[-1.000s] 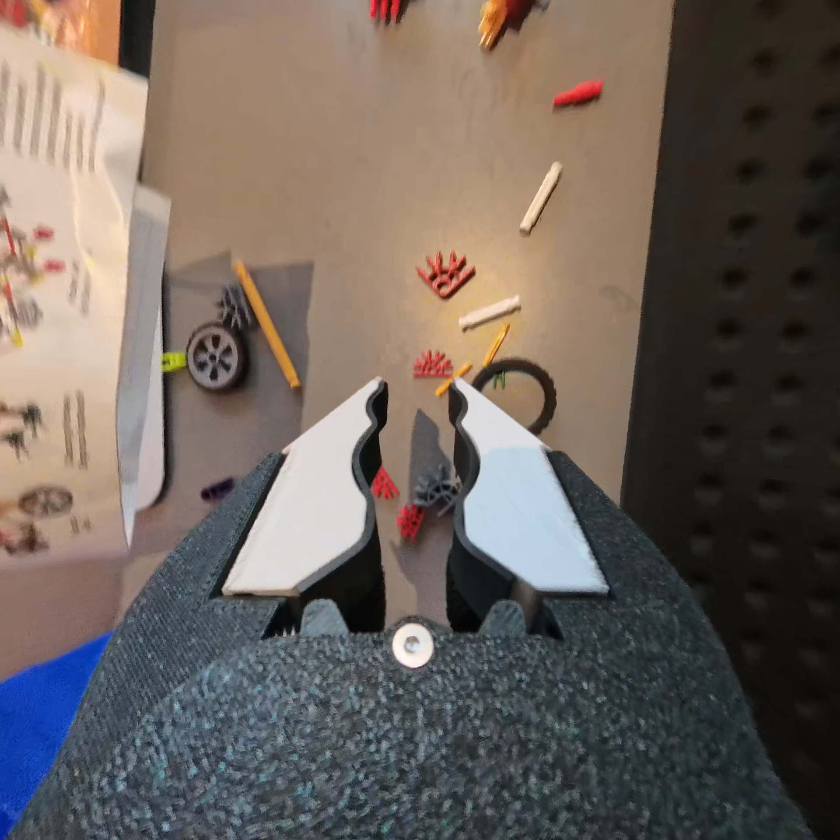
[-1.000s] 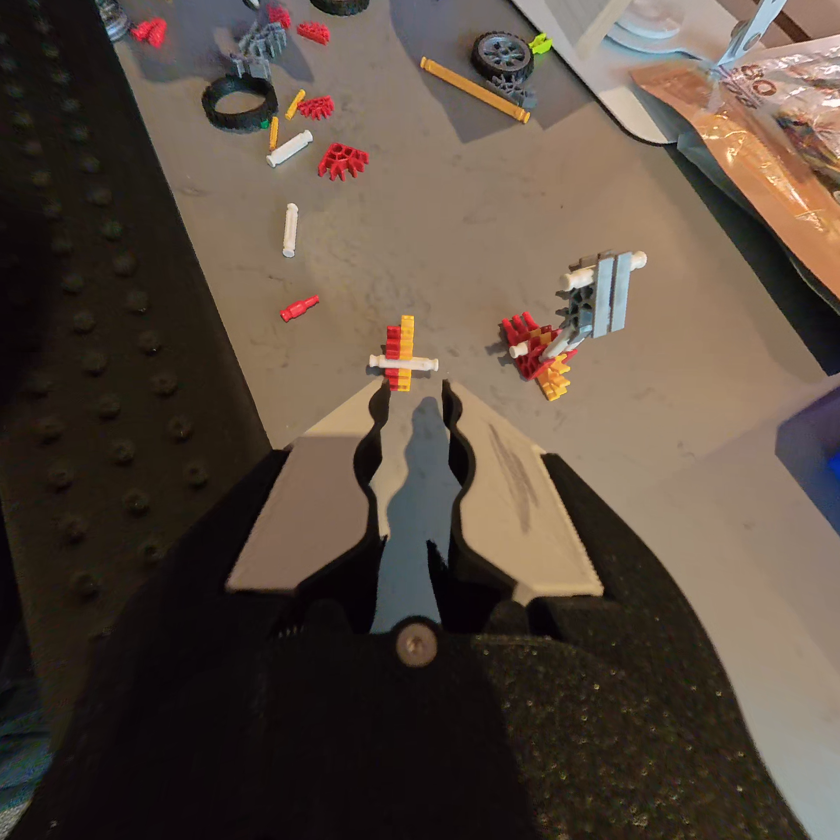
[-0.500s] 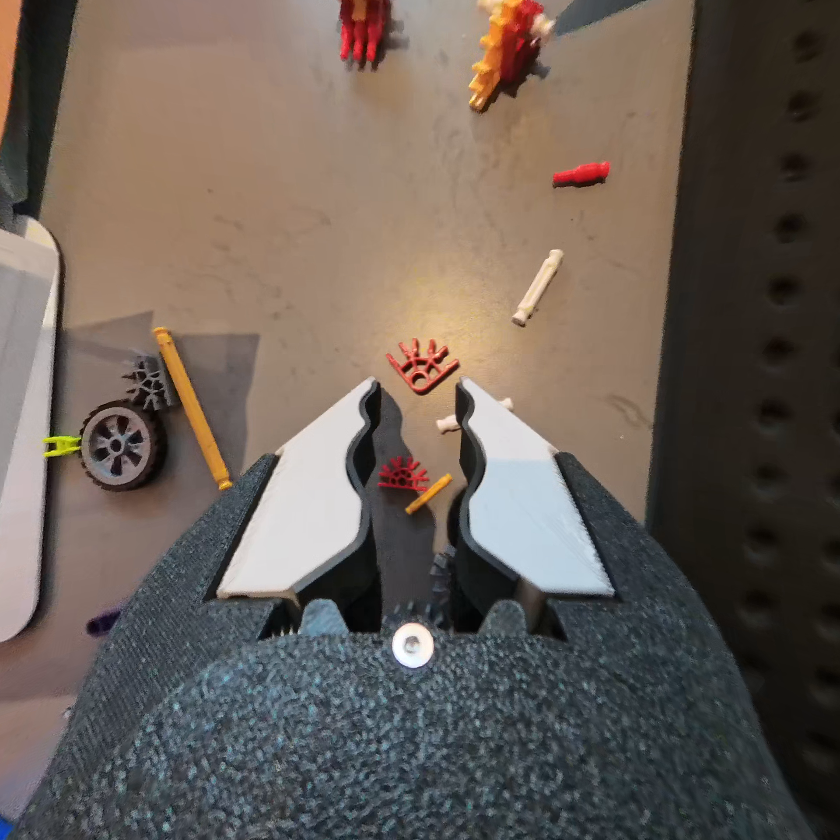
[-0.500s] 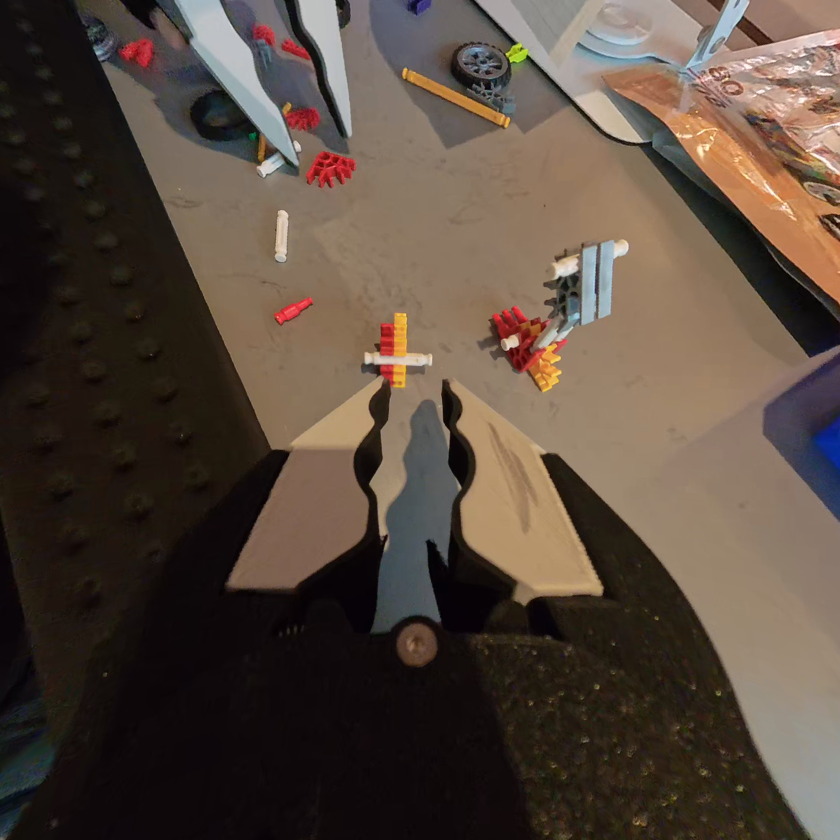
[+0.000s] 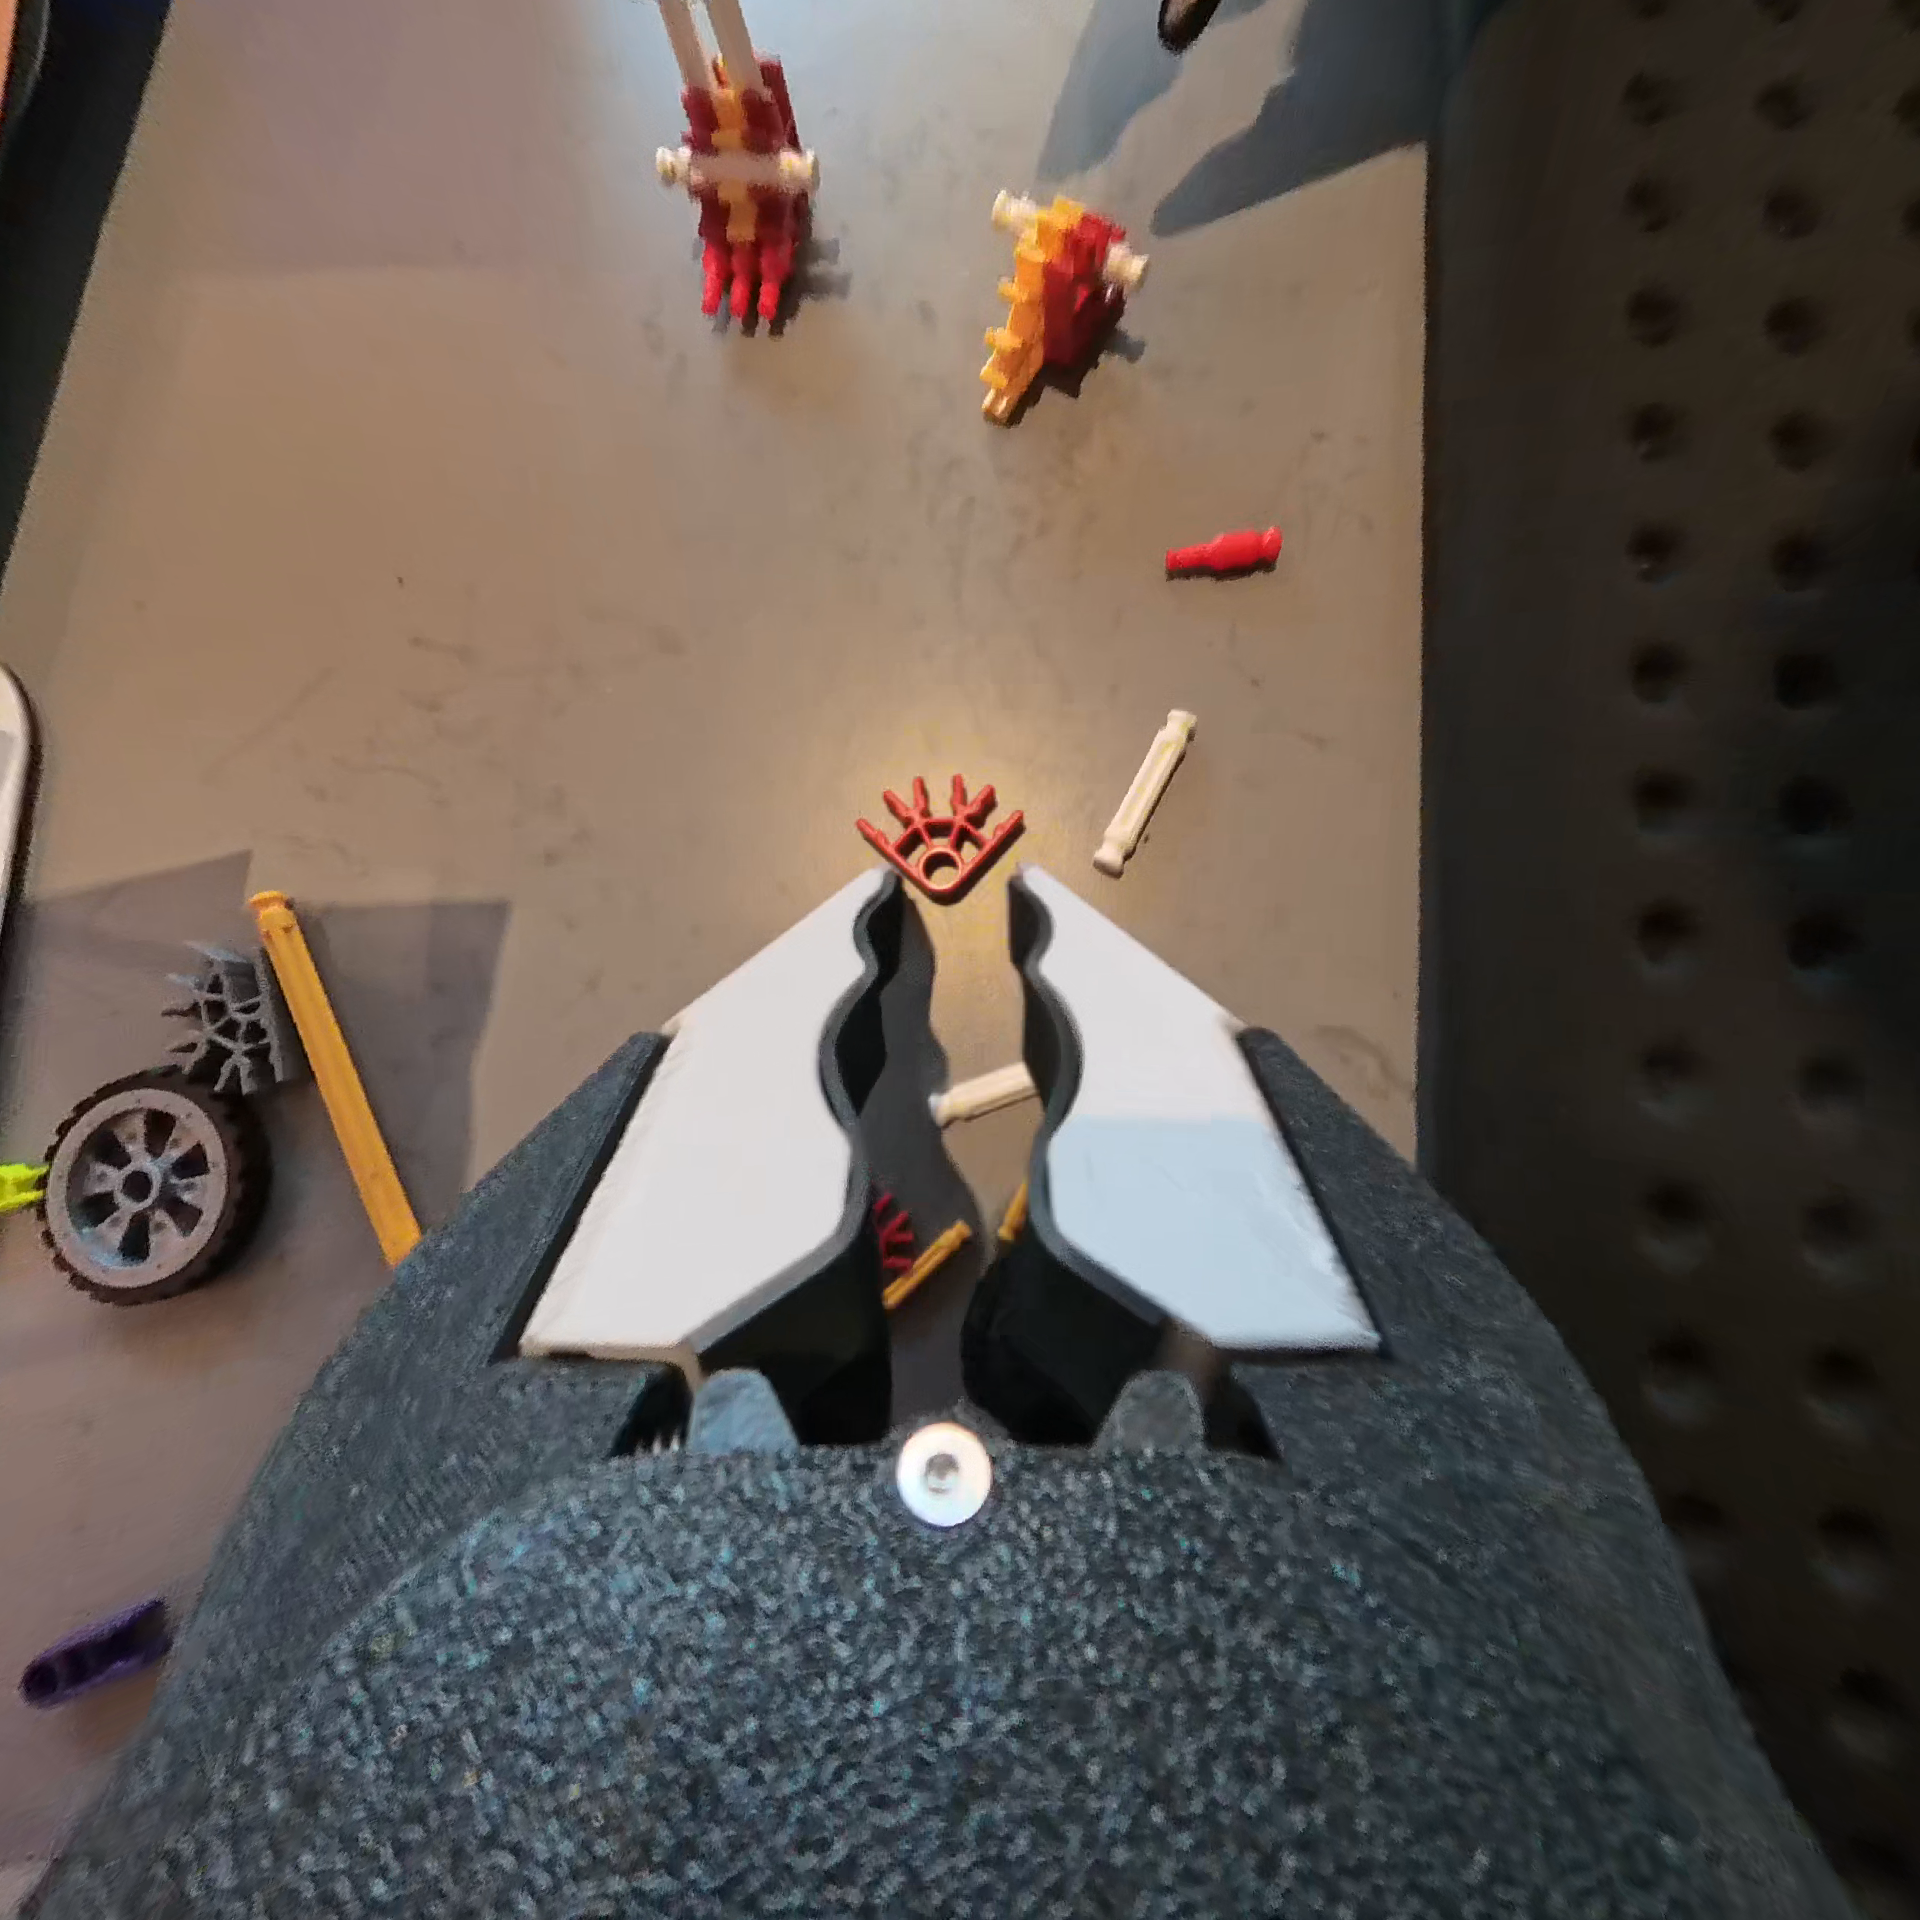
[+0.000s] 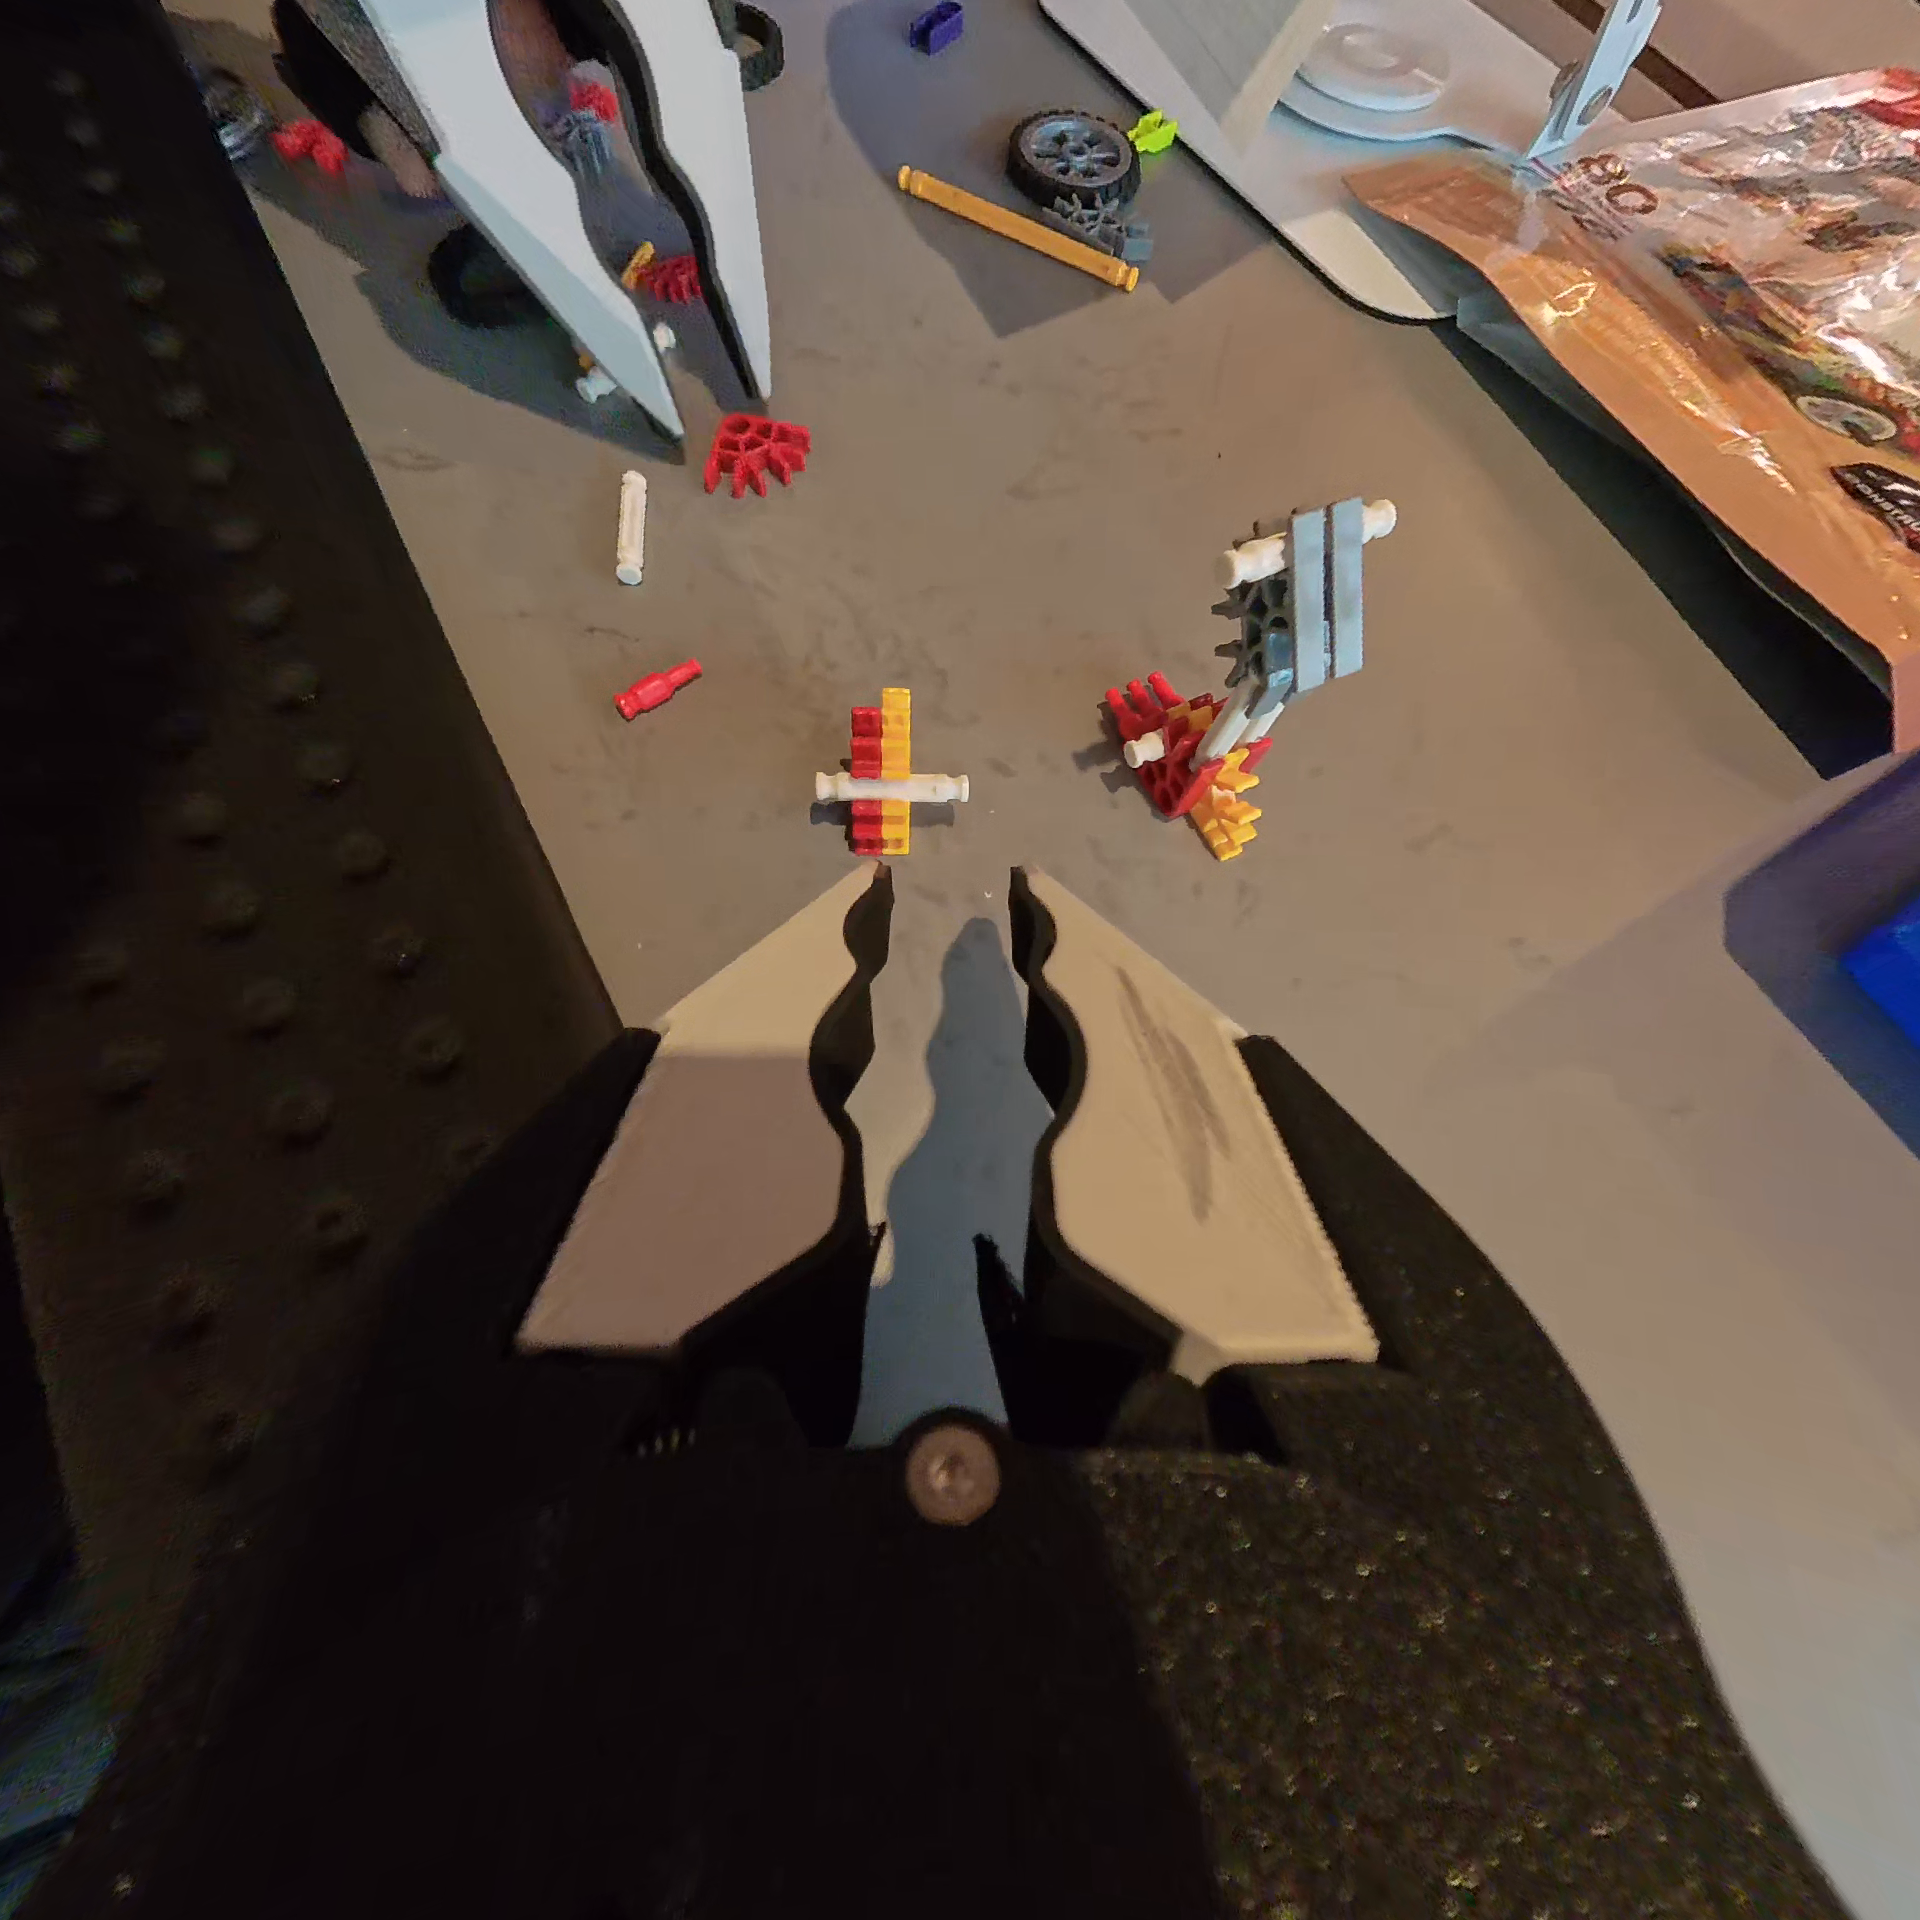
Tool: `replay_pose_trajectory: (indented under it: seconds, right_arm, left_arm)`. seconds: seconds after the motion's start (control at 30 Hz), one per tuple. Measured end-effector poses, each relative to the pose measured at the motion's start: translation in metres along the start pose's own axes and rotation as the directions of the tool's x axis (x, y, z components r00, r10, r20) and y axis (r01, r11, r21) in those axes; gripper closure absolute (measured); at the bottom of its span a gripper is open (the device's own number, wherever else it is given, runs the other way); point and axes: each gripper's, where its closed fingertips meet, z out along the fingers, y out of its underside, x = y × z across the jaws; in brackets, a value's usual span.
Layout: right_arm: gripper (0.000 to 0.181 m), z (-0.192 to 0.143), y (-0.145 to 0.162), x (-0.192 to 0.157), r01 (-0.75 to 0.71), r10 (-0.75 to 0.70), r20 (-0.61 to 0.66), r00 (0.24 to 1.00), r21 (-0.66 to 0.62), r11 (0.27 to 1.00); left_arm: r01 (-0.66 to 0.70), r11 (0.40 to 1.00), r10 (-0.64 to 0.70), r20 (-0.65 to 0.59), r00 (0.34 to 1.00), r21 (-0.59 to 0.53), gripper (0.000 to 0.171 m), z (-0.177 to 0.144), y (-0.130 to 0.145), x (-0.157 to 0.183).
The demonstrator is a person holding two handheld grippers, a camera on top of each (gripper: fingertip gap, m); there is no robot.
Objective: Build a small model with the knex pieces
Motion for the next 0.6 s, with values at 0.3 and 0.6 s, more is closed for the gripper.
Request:
replay_pose_trajectory:
  seconds: [0.3, 0.6]
  right_arm:
    - [0.159, -0.004, 0.004, -0.003, -0.009, 0.009, -0.001, 1.000, 0.013, 1.000]
    - [0.159, -0.008, 0.000, 0.000, -0.051, 0.051, 0.002, 0.999, 0.048, 0.998]
  left_arm:
    - [0.000, 1.000, 0.000, -0.014, 1.000, -0.017, 0.136, 0.015, -0.010, 0.001]
    - [-0.048, 0.999, 0.047, 0.045, 0.998, 0.018, 0.139, 0.013, -0.025, -0.006]
